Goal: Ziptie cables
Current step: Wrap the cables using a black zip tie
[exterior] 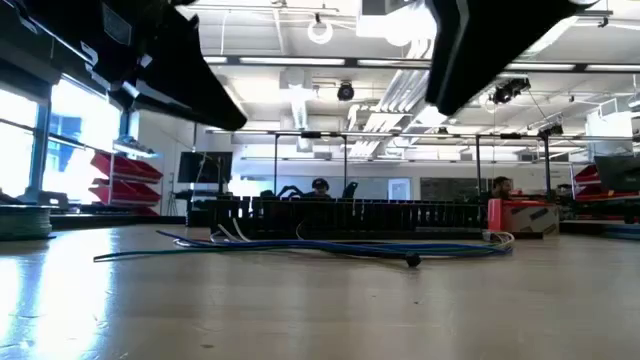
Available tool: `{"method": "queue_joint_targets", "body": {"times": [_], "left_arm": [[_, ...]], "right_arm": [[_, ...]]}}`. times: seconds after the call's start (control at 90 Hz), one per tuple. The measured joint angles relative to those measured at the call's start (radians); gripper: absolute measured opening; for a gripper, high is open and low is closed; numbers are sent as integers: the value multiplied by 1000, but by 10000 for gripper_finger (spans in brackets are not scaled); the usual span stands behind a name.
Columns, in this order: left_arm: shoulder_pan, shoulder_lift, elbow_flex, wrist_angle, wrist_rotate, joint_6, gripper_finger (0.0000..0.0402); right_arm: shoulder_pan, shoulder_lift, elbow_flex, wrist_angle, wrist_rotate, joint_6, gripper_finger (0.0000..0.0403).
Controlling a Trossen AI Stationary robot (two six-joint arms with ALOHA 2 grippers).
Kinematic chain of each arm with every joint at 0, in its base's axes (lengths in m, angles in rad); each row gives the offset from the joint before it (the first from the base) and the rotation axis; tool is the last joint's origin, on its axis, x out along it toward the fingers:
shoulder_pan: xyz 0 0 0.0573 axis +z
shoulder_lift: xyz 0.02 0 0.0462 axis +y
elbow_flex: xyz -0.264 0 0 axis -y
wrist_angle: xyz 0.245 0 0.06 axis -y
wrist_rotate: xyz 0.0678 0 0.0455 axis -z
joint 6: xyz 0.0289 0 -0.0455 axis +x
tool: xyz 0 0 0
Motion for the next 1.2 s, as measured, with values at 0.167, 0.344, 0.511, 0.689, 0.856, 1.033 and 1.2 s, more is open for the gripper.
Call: {"method": "queue_joint_targets", "body": {"times": [0.167,0.344,0.511,0.689,0.856,1.033,1.2], "left_arm": [[22,3,0,-5,92,-86,32],[53,5,0,-3,94,-157,32],[89,5,0,-5,96,-230,33],[157,19,0,0,97,-231,33],[247,46,0,-8,121,-153,40],[358,58,0,11,245,-11,63],[420,60,-1,92,373,134,81]], "right_arm": [[-94,-102,-201,145,-33,-96,195],[-191,-209,-548,807,-272,-363,195],[-236,-213,-708,1104,-364,-414,194],[-230,-213,-789,1225,-316,-279,194],[-148,-213,-791,1325,-211,-87,194],[-36,-213,-713,1247,-17,-3,194],[51,-213,-604,1013,95,177,194]]}}
